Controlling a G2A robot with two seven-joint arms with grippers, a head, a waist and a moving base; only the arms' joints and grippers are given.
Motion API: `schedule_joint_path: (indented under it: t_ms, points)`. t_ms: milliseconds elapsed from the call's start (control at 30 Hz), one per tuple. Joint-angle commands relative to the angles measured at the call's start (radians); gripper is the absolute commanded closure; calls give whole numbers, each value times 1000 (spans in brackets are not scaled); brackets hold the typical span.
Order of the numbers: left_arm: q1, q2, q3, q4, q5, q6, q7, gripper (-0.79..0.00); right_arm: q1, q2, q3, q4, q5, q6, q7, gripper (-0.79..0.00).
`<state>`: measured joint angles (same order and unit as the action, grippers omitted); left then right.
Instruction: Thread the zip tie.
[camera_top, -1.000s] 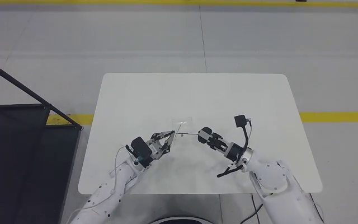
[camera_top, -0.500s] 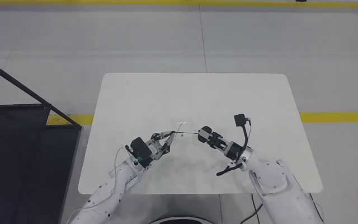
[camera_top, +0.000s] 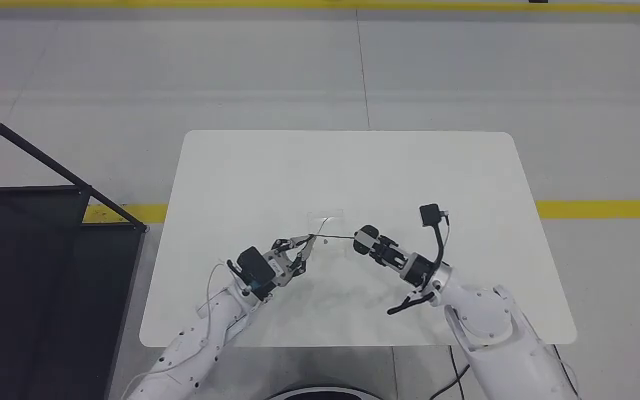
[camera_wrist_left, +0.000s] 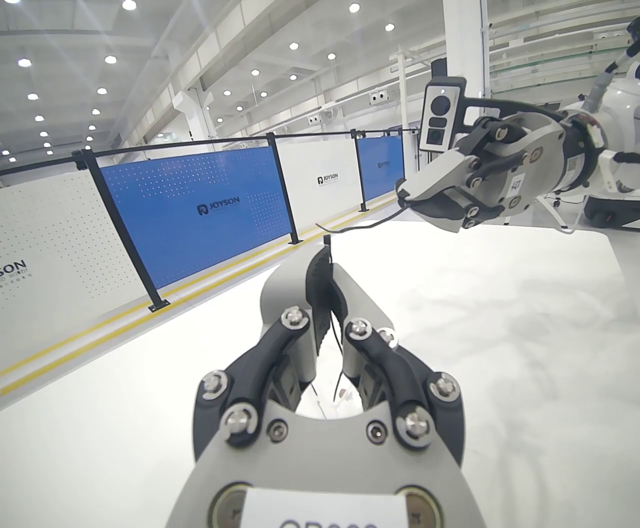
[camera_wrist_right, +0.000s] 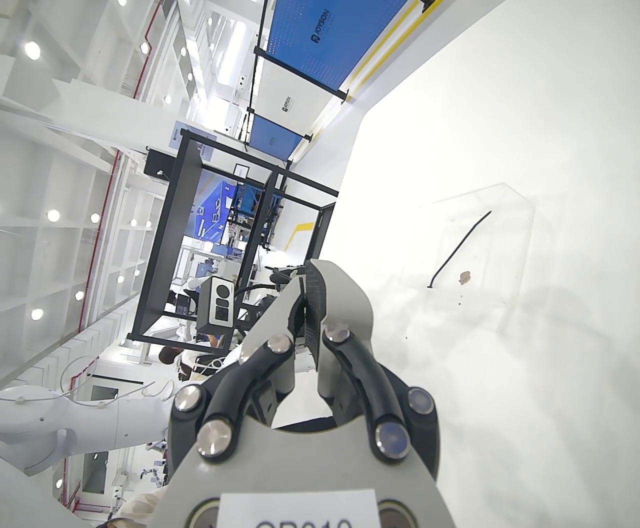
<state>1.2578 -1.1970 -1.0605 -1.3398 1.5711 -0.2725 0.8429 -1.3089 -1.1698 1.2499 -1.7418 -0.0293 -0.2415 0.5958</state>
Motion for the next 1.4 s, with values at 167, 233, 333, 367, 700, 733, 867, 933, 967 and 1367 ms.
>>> schedule_joint_path:
  t_ms: [167,233,333,367,700,733,867,933,967,1367]
  points:
    - [1,-4,-6,4,-19,25,4,0,-1,1,0,0,-1,0,1,0]
    - [2,-7,-11,2,-41,31,4,0,-1,1,0,-1,-3,0,2,0]
    - [2,-8,-15,1,-47,36,3,0,-3,2,-2,-5,-12,0,5,0]
    - [3,-8,-15,1,-47,35,3,0,-4,3,-3,-6,-17,3,9,0]
    - [4,-9,-14,1,-50,29,4,0,-5,3,-1,-14,-17,23,4,0]
    - [4,-9,-14,1,-50,29,4,0,-5,3,-1,-14,-17,23,4,0]
    - [4,-9,-14,1,-50,29,4,0,-5,3,-1,-14,-17,23,4,0]
    - [4,-9,-14,1,-50,29,4,0,-5,3,-1,-14,-17,23,4,0]
    - [4,-9,-14,1,-50,29,4,0,-5,3,-1,-14,-17,23,4,0]
    - [4,-9,-14,1,-50,29,4,0,11,1,-12,-17,-4,61,-9,0]
